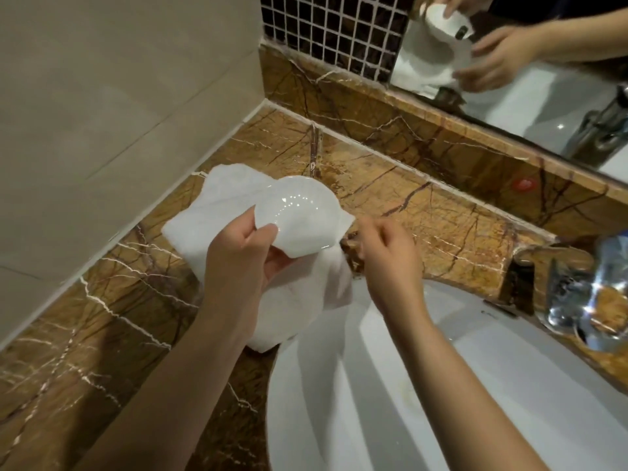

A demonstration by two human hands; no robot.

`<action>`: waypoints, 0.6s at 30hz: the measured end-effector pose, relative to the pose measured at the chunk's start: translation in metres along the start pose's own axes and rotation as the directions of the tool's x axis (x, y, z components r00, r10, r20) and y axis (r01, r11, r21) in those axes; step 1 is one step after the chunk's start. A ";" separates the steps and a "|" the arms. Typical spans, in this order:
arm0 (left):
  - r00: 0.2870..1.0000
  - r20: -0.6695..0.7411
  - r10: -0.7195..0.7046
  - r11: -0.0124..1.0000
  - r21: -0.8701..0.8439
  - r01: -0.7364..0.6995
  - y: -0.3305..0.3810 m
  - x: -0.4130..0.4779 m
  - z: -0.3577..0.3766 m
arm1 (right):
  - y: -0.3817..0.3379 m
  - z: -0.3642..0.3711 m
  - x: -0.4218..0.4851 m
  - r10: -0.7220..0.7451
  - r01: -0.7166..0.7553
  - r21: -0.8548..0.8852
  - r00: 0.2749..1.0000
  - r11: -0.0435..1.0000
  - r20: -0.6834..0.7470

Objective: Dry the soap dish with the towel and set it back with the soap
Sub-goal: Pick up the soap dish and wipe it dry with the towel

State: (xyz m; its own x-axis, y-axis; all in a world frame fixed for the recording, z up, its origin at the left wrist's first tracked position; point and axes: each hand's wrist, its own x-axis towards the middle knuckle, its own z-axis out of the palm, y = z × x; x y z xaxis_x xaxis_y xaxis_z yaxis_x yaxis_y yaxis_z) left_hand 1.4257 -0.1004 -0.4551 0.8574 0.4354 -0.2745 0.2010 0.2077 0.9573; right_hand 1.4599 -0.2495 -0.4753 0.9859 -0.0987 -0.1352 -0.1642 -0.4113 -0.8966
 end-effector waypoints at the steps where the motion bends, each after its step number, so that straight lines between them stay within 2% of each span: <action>1: 1.000 -0.016 0.006 1.000 0.012 -0.006 0.000 0.001 -0.004 | 0.010 0.002 -0.008 0.057 -0.060 -0.088 0.998 0.994 -0.039; 4: 0.999 0.000 -0.052 0.997 -0.060 0.052 0.000 0.002 -0.014 | 0.033 0.013 -0.034 0.294 -0.292 -0.108 0.956 0.950 0.006; 7: 0.998 0.035 -0.052 0.998 -0.044 0.054 0.001 0.000 -0.021 | 0.034 0.022 -0.039 0.521 -0.550 0.161 0.832 0.819 0.192; 9: 0.998 0.048 -0.046 0.995 -0.084 0.050 0.002 0.000 -0.026 | 0.028 0.022 -0.039 0.543 -0.629 0.297 0.774 0.719 0.325; 11: 0.997 0.065 -0.039 0.991 -0.129 0.047 0.002 -0.001 -0.028 | 0.024 0.017 -0.037 0.505 -0.585 0.269 0.804 0.765 0.313; 13: 0.996 0.082 -0.046 0.984 -0.169 0.060 0.004 -0.003 -0.029 | 0.017 0.009 -0.034 0.417 -0.471 0.256 0.878 0.844 0.236; 16: 0.994 0.098 -0.052 0.976 -0.205 0.071 0.008 -0.004 -0.031 | -0.003 -0.006 -0.032 0.247 -0.281 0.412 0.960 0.867 0.135; 18: 0.993 0.109 -0.038 0.978 -0.199 0.059 0.013 -0.005 -0.032 | -0.019 -0.017 -0.029 0.117 -0.109 0.487 0.993 0.867 0.013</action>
State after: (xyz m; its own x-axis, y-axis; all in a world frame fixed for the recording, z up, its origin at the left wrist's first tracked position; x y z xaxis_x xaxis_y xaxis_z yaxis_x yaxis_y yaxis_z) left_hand 1.4093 -0.0714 -0.4439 0.8956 0.3292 -0.2993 0.1533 0.4032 0.9022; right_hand 1.4340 -0.2542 -0.4477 0.9602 -0.1347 -0.2448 -0.2334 0.0953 -0.9677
